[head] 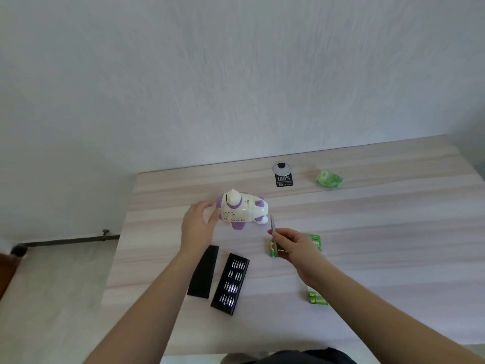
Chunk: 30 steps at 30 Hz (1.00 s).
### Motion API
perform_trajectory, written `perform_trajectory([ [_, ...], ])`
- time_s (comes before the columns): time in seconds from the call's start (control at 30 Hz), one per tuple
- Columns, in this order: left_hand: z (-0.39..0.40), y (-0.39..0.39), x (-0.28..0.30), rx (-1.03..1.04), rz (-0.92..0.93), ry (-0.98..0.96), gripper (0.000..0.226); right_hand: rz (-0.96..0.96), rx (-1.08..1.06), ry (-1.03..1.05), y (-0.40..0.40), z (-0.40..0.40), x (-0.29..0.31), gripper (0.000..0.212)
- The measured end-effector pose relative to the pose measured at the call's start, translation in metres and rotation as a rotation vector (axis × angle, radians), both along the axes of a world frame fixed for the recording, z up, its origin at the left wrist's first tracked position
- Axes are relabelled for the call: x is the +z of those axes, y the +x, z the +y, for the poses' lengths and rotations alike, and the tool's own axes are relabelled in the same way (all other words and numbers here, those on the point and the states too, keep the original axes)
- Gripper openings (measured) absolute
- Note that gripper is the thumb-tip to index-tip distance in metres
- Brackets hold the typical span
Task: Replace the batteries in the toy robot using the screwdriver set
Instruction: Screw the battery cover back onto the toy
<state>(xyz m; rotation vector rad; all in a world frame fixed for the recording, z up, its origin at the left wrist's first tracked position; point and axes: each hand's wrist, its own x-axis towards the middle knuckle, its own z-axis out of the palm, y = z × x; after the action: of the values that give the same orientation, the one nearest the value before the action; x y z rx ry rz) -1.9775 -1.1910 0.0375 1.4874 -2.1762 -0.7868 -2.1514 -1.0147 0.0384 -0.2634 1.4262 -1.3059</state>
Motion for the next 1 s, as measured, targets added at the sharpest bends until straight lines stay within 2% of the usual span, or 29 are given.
perform_trajectory([
  [0.07,0.021,0.005,0.008,0.07,0.077,0.072,0.015,-0.003,0.027,-0.029,0.002,0.002,0.0,0.013],
  [0.13,0.049,0.003,0.015,0.022,0.113,0.217,0.006,0.009,0.05,-0.043,0.005,0.004,0.001,0.012],
  [0.27,0.101,-0.01,0.027,-0.163,0.139,0.408,0.009,0.089,0.08,-0.057,0.013,0.009,0.003,0.01],
  [0.43,0.117,-0.018,0.031,-0.158,0.13,0.391,0.018,0.136,0.117,-0.069,0.015,0.009,0.003,0.012],
  [0.53,0.114,-0.018,0.029,-0.165,0.137,0.399,0.013,0.129,0.111,-0.064,0.015,0.008,0.002,0.011],
  [0.73,0.119,-0.013,0.02,-0.199,0.062,0.346,0.007,0.097,-0.065,-0.089,0.007,0.009,-0.002,0.011],
  [0.9,0.119,-0.004,0.012,-0.269,-0.023,0.119,0.012,0.141,-0.045,-0.067,0.01,0.013,-0.006,0.008],
  [1.0,0.113,0.004,0.006,-0.327,-0.04,0.084,0.014,0.15,-0.05,-0.067,0.022,0.013,-0.007,0.008],
])
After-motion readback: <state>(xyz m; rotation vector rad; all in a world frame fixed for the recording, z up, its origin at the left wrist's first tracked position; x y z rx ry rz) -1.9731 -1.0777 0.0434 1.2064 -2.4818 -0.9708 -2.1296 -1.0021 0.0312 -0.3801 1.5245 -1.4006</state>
